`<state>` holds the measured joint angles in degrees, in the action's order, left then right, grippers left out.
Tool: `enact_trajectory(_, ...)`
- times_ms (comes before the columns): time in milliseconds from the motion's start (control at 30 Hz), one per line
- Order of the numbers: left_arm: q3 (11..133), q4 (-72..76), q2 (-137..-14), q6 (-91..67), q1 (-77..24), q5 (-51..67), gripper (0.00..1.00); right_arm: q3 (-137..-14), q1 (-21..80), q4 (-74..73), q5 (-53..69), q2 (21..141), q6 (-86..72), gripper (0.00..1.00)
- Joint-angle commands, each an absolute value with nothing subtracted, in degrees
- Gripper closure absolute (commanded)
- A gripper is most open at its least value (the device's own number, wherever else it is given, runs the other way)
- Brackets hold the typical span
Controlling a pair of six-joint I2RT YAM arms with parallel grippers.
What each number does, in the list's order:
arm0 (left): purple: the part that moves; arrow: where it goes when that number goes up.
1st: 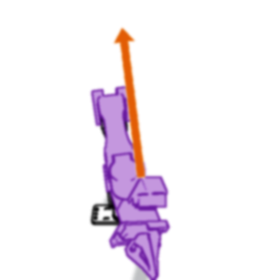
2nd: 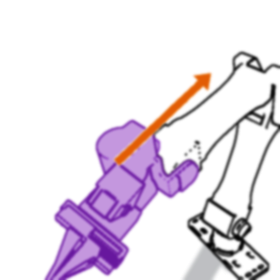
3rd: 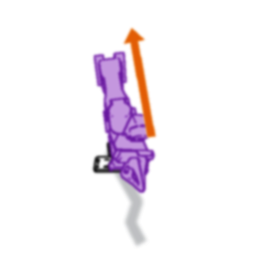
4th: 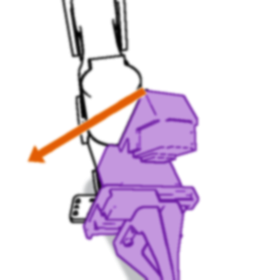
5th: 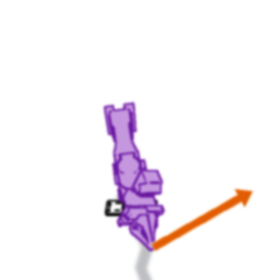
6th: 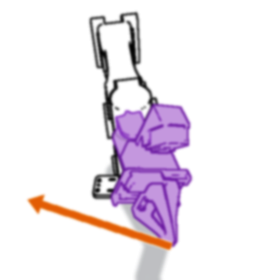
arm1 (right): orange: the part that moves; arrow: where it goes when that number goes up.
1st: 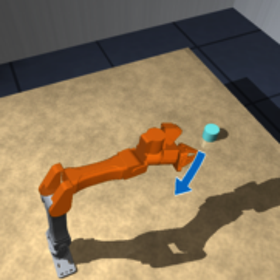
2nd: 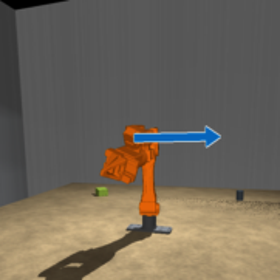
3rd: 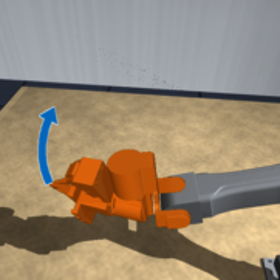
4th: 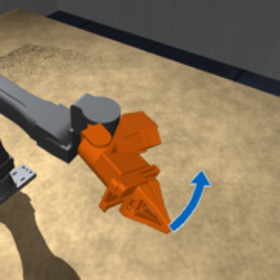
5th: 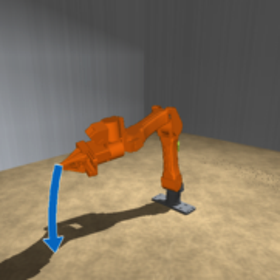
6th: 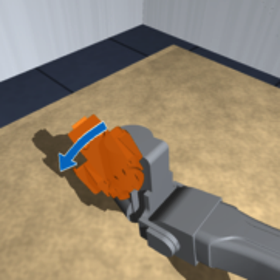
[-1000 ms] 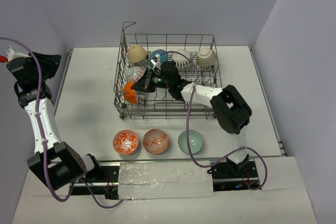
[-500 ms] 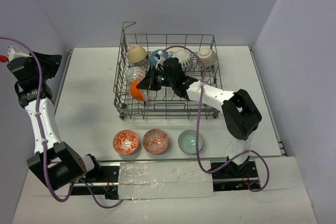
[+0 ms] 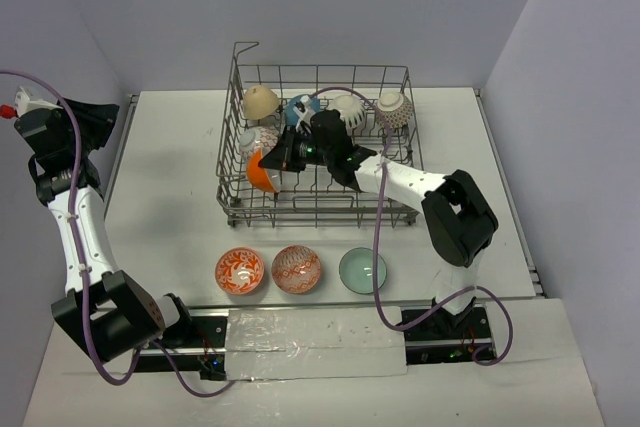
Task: Load the bowls into the dish rack
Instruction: Turn the bowl upside down over the dish rack.
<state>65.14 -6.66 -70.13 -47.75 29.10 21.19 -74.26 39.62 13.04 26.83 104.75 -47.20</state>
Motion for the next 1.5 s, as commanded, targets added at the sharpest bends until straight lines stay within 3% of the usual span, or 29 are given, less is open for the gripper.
enact_trajectory(0,65.0,-4.1,-70.0,-47.7,28.9,22.1,0.66,-75.9,40.0,19.9,27.8,103.7,-49.9,1.00)
enact_trajectory(533,65.0,-4.0,-70.1,-48.0,28.9,22.1,0.66,-75.4,41.0,33.7,32.3,109.8,-60.7,1.00)
enact_trajectory(1467,64.9,-4.1,-70.1,-48.2,28.9,22.2,0.66,-75.4,42.9,30.6,32.9,111.9,-59.6,1.00)
